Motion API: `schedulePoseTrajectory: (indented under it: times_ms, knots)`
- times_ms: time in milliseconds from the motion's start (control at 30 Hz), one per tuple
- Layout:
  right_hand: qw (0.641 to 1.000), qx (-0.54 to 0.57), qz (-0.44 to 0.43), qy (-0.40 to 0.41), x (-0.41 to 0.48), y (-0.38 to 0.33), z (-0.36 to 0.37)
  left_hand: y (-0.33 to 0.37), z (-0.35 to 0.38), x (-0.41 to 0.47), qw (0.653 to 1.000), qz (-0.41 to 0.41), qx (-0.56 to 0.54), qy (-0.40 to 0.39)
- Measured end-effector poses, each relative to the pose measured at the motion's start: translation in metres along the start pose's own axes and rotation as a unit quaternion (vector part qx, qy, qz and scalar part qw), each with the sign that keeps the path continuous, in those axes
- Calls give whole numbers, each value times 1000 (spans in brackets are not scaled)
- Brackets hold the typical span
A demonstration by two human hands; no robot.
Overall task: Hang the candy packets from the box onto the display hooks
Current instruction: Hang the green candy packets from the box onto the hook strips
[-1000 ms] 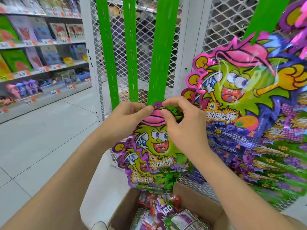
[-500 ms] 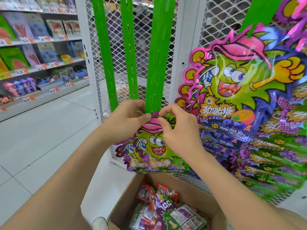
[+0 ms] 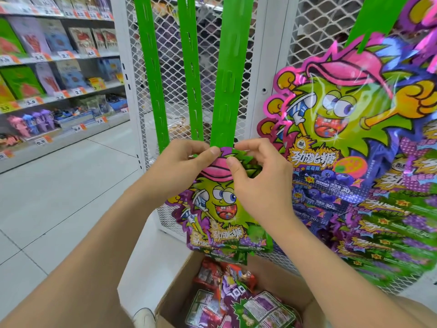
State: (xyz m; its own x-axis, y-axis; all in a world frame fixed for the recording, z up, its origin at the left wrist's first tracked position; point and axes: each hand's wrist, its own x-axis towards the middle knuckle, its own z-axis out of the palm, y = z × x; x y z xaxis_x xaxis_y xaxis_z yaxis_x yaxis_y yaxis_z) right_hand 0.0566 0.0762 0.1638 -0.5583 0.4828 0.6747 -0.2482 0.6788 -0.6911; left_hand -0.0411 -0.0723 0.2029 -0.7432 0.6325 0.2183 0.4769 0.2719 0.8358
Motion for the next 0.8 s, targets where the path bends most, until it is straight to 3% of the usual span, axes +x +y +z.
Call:
schedulePoseTrajectory:
  times_ms: [267, 533, 600, 733, 800]
  knots:
    - [999, -25, -5, -33, 1, -2, -2, -7, -1, 5, 999, 12, 20, -34]
    - [989, -54, 55, -124, -6, 17, -9, -23, 5, 11, 997, 34, 68, -32]
    - [986, -105, 3, -131, -12, 21, -12, -27, 8, 12, 994, 56, 94, -22]
    - [962, -176, -203, -53, -21, 20, -27, -36, 29, -1, 970, 135, 183, 81]
    - [955, -154, -234, -99, -29, 20, -37, -39, 43, -13, 953, 172, 191, 161]
